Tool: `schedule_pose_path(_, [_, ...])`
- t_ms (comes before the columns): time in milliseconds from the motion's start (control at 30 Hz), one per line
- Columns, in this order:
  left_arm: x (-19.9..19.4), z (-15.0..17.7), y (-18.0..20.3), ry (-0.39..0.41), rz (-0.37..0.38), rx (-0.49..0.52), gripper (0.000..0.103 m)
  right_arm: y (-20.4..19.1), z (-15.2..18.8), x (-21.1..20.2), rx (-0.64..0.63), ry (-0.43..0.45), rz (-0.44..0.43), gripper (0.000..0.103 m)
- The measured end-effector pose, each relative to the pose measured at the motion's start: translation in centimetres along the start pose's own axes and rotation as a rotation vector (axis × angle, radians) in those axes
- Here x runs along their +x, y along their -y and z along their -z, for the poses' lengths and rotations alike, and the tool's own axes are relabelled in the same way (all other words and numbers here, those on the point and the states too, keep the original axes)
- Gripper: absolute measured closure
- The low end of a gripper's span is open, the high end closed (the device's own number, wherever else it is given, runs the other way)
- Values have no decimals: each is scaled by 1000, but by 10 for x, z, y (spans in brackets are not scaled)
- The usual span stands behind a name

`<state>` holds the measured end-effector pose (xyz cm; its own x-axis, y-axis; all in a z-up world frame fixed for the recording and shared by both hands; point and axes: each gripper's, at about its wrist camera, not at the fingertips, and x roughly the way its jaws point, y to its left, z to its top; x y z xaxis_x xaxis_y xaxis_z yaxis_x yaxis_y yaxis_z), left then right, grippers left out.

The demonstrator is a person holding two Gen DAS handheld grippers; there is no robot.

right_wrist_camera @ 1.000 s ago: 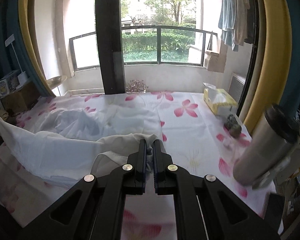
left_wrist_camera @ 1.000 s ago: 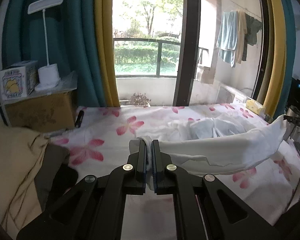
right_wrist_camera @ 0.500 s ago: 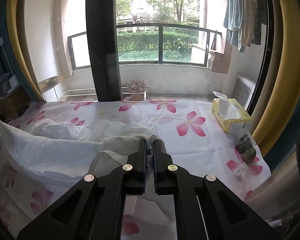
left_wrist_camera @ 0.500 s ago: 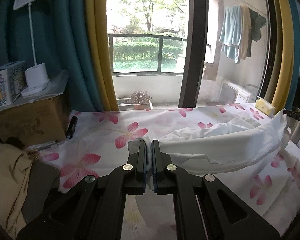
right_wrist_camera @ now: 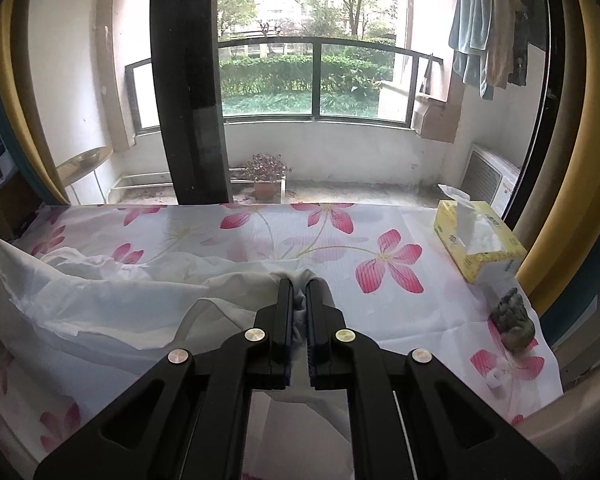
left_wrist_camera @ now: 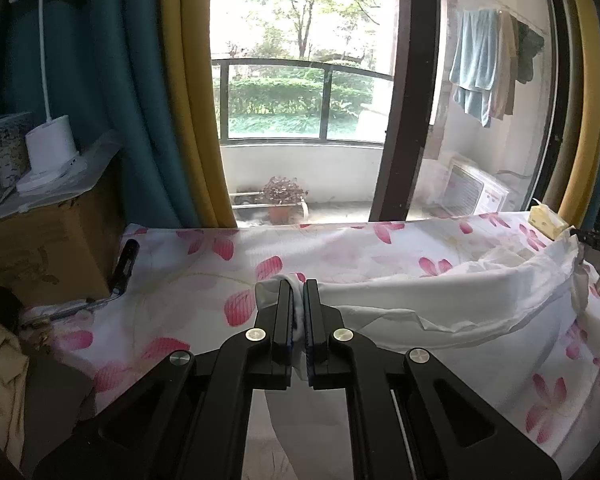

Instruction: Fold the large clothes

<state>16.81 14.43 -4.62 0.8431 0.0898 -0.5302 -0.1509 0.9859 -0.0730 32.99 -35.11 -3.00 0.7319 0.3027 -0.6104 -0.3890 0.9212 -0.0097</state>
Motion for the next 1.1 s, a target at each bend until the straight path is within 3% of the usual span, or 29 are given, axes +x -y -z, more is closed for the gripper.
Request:
schedule_pose_path(667, [73,1,-12,-99,-19,-62,98,1,-10,75,-4,-77,4,97])
schedule_pose_path(933, [95,7,-30,-164,-29,-151,97,2,-13,96,20,-99,42,95])
schedule_pose_path(1033, [86,2,-35,-145,-64,-170,85,6,-17,95,33,-86,81,93])
schedule_pose_path(1100, [74,-4,-36,-110,-63,-172,69,9,-21,86,45,-64,103,93])
